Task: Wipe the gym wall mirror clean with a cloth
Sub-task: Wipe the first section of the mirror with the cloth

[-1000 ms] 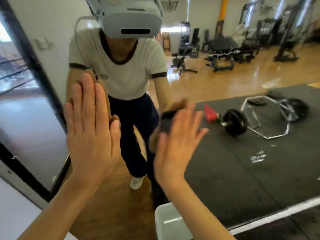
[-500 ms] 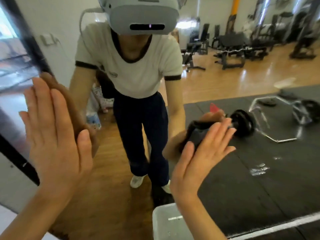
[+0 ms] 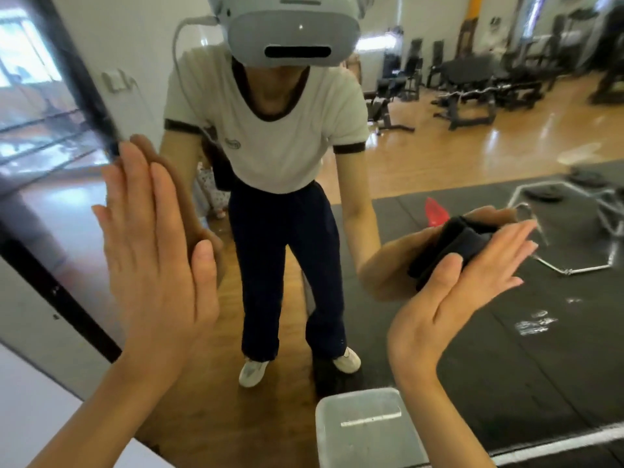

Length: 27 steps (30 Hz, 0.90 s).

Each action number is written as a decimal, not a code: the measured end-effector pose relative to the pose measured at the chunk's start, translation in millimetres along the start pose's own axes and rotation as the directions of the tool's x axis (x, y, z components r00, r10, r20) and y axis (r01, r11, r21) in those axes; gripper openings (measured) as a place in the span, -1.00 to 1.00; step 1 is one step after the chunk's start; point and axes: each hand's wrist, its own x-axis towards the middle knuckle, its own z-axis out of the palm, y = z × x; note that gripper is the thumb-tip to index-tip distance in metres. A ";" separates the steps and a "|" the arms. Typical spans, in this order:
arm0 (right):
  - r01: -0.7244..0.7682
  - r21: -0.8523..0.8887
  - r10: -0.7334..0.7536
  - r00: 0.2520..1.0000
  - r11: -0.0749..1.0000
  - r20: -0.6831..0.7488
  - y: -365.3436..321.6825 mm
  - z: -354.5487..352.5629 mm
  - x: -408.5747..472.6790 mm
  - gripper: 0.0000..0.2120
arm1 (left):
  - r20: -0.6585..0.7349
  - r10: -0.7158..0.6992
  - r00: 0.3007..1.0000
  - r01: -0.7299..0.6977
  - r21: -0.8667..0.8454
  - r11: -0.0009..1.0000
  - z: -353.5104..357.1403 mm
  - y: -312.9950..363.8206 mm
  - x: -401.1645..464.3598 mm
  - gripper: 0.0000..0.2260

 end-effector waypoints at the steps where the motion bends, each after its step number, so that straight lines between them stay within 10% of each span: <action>1: -0.042 -0.023 0.043 0.998 0.999 0.049 -7.0 8.3 -18.1 -0.49 | 0.024 0.031 0.999 -0.031 -0.011 0.999 0.7 -1.9 -2.2 -0.45; 3: 0.224 -0.002 -0.224 0.974 0.974 0.039 -22.1 22.7 -75.9 -0.53 | -0.017 0.099 0.995 -0.099 0.027 0.995 -6.9 6.5 5.7 -0.50; 6: 0.739 0.016 -0.730 0.662 0.674 0.172 -20.0 46.0 -158.0 -0.44 | -0.021 0.225 0.974 -0.224 0.054 0.973 -22.2 22.8 10.1 -0.50; 9: 0.924 -0.048 -0.886 0.378 0.379 0.270 -23.7 49.5 -154.9 -0.34 | 0.022 0.263 0.964 -0.264 0.011 0.965 -35.6 12.1 7.0 -0.47; 11: 0.874 -0.144 -0.833 0.487 0.465 0.264 -15.1 42.8 -111.5 -0.38 | 0.030 0.270 0.962 -0.271 0.045 0.961 -53.5 -4.5 0.9 -0.48; 14: 0.365 -0.005 -0.364 0.928 0.931 -0.080 3.1 40.2 -46.9 -0.49 | 0.044 0.137 0.990 -0.142 0.154 0.978 -86.1 -47.5 -7.7 -0.47; 16: 0.219 0.102 -0.188 0.950 0.970 -0.250 -17.8 37.5 -46.7 -0.50 | 0.082 0.081 0.993 -0.100 0.258 0.961 -98.1 -72.0 -6.0 -0.44; 19: 0.251 -0.005 -0.251 0.967 0.968 -0.037 -60.0 52.5 -109.3 -0.44 | 0.125 0.075 0.989 -0.109 0.290 0.951 -95.7 -87.1 -4.3 -0.40; 24: 0.942 -0.107 -0.900 0.335 0.317 0.278 -53.7 69.2 -193.1 -0.20 | 0.011 0.160 0.987 -0.157 0.272 0.949 -82.8 -88.2 -8.6 -0.45; 26: 0.968 -0.112 -0.920 0.248 0.224 0.305 -47.1 55.7 -161.6 -0.24 | 0.017 0.123 0.992 -0.123 0.263 0.957 -77.6 -97.2 -9.1 -0.43; 27: 0.948 -0.110 -0.910 0.319 0.300 0.265 -43.9 48.4 -143.1 -0.32 | 0.013 0.095 0.995 -0.096 0.225 0.970 -74.2 -101.0 -9.8 -0.43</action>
